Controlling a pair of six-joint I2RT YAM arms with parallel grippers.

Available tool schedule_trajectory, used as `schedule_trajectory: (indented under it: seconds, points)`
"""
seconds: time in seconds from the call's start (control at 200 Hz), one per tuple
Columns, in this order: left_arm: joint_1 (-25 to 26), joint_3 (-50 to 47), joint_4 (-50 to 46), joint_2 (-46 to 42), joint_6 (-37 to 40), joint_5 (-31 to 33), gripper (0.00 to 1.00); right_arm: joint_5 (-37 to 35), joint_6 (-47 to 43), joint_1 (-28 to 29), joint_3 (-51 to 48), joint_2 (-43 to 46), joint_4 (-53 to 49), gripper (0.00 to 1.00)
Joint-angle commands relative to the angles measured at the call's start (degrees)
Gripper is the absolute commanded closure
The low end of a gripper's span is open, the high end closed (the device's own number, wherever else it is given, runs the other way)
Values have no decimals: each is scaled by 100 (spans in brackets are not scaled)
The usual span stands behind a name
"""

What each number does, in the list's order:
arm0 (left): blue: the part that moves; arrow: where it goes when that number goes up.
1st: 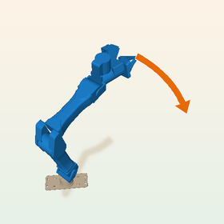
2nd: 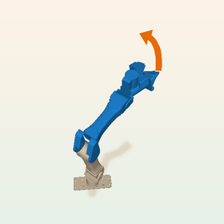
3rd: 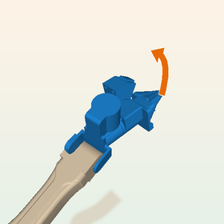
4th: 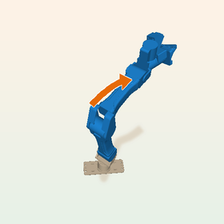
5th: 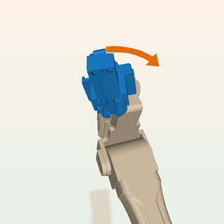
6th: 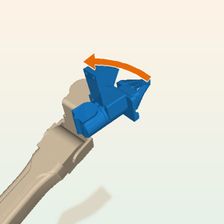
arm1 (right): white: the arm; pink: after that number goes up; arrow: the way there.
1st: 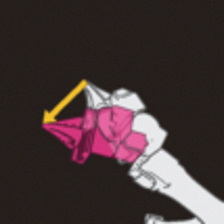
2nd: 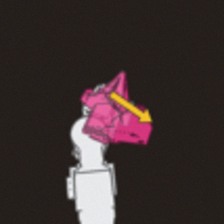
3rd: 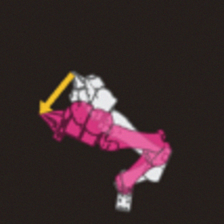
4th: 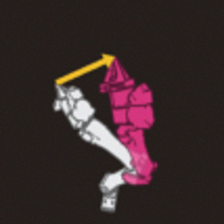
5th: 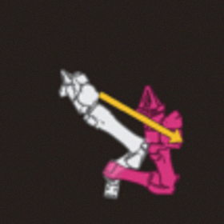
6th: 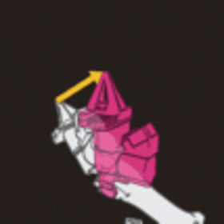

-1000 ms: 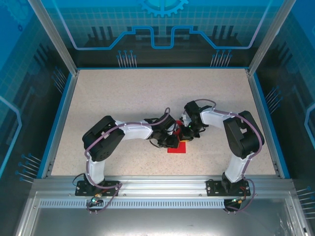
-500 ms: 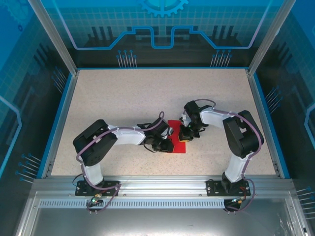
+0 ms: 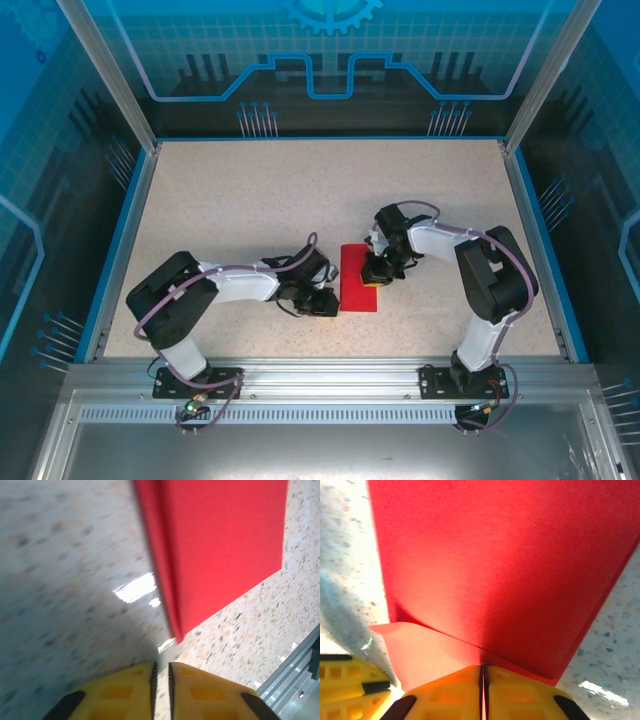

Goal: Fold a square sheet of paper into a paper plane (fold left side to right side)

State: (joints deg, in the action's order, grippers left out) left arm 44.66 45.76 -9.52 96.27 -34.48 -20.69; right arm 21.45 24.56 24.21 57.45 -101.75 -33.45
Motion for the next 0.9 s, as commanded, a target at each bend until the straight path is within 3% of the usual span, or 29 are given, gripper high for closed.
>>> schedule_trajectory:
  seconds: [0.0, 0.21, 0.345, 0.595, 0.895]
  points:
    - [-279, -20, -346, -461, -58, -75, 76, 163, 151, -160, -158, 617, 449, 75]
    - [-700, 179, 189, -652, -167, -111, 52, -335, 94, -481, -498, 1395, 426, 48]
    - [-762, 563, 440, -243, -91, -154, 46, -245, 98, -723, -753, 1664, 513, 37]
    - [-758, 1304, 520, 816, 154, -483, 50, 7, 120, -854, -1046, 1856, 638, 33]
    - [-755, 1554, 577, 1307, 222, -717, 73, 202, 41, -931, -1140, 1905, 665, 31]
